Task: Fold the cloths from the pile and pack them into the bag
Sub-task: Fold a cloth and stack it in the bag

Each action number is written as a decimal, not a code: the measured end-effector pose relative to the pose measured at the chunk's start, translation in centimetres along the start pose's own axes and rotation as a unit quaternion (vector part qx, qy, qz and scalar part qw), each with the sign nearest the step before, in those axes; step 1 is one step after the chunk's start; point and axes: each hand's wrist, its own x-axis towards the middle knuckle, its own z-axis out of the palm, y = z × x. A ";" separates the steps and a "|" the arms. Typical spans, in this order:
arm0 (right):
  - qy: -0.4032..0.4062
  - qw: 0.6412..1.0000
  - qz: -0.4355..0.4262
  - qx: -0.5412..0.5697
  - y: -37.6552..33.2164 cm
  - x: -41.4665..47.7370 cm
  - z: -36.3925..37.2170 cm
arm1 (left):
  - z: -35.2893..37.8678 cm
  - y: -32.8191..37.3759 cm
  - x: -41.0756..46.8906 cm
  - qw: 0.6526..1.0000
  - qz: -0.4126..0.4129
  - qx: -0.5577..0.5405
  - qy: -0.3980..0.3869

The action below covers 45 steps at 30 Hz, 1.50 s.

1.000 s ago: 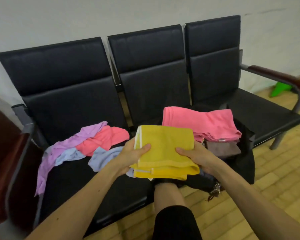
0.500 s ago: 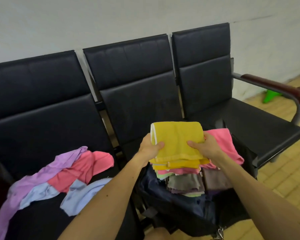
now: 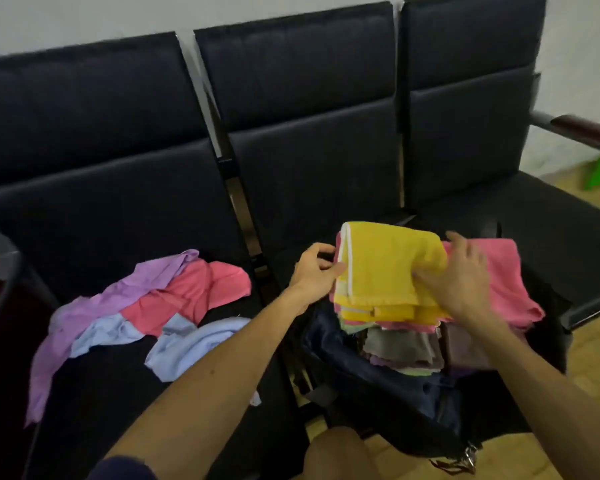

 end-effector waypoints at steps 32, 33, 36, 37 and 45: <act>-0.517 0.850 -0.025 0.100 -15.9 -21.8 19.8 | -12.1 -20.7 -17.2 0.955 -0.047 0.292 -0.011; -0.504 0.855 -0.017 0.120 -16.3 -22.0 19.1 | -12.5 -20.1 -17.7 0.962 -0.038 0.272 -0.010; -0.472 0.860 0.046 0.189 -17.8 -22.1 16.9 | -14.1 -18.1 -19.0 0.977 -0.015 0.214 0.007; -0.458 0.864 0.065 0.199 -18.5 -22.1 15.9 | -14.7 -17.1 -19.6 0.981 -0.007 0.196 0.013; -0.346 0.886 -0.074 0.299 -26.8 -20.0 4.6 | -18.8 -4.9 -23.6 0.984 0.108 0.099 0.103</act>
